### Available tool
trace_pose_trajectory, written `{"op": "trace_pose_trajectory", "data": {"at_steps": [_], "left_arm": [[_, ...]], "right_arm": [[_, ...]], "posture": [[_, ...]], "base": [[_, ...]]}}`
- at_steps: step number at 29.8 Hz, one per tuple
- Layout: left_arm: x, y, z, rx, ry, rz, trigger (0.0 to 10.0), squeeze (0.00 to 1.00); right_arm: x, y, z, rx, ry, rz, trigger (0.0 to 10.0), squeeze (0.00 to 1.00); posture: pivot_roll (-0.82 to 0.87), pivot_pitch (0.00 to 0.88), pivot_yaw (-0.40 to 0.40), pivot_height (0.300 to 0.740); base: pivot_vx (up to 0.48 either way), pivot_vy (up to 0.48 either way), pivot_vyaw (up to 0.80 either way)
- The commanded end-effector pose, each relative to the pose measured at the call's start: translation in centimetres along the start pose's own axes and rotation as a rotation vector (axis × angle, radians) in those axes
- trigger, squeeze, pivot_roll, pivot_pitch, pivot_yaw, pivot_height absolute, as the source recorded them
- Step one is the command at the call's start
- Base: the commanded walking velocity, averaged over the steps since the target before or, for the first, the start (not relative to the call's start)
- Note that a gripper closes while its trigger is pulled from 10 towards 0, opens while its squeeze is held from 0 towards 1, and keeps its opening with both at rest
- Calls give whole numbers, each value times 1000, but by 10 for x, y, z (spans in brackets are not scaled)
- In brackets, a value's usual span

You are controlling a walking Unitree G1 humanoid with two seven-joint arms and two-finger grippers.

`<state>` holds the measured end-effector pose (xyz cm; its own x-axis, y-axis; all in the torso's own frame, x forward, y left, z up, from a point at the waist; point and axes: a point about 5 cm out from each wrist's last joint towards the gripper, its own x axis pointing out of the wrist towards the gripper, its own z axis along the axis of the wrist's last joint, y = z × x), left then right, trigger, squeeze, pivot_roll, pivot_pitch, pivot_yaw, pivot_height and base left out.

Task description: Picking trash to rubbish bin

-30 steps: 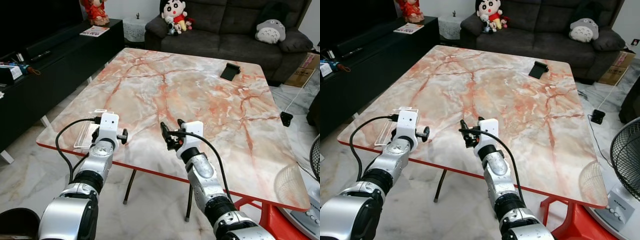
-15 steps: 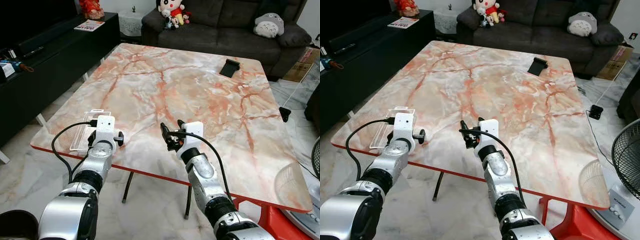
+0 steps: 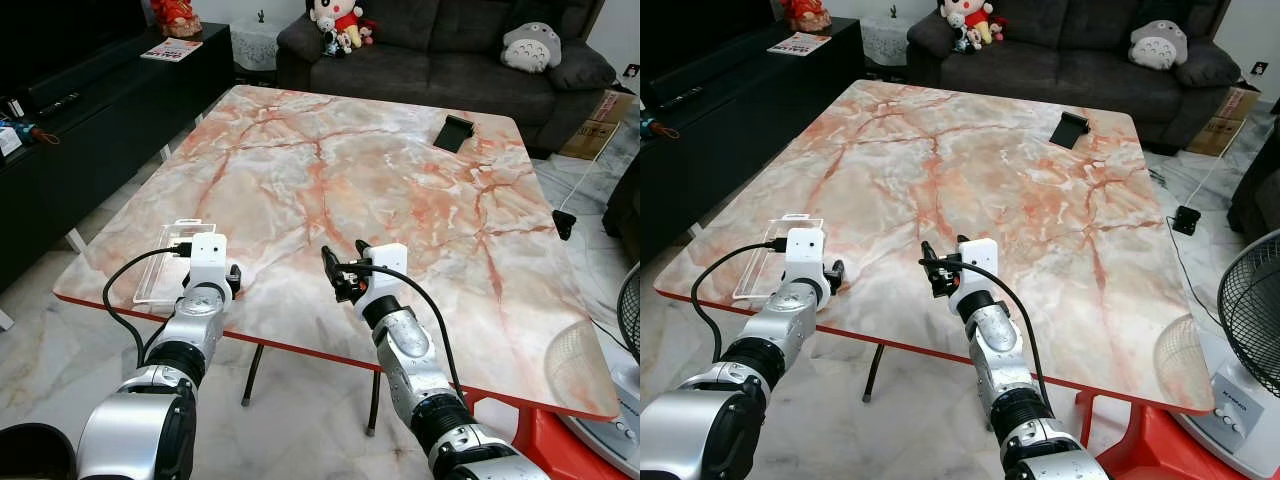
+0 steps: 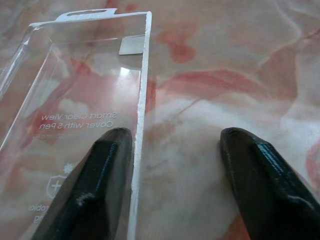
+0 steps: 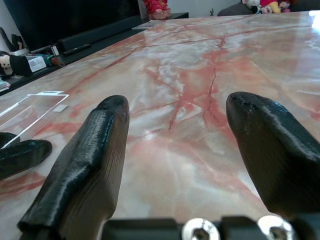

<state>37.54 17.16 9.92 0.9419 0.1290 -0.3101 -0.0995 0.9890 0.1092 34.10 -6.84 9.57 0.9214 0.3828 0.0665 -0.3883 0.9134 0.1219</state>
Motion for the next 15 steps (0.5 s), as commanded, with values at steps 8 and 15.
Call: {"op": "trace_pose_trajectory", "data": {"at_steps": [8, 15], "left_arm": [[1, 1, 0, -13, 21, 8, 0, 0], [0, 1, -1, -9, 23, 9, 0, 0]], "right_arm": [[3, 1, 4, -14, -2, 12, 10000, 0], [4, 1, 4, -15, 1, 13, 10000, 0]], "posture": [[-23, 56, -47, 740], [-21, 52, -46, 740]], "base": [[0, 0, 0], [0, 0, 0]]}}
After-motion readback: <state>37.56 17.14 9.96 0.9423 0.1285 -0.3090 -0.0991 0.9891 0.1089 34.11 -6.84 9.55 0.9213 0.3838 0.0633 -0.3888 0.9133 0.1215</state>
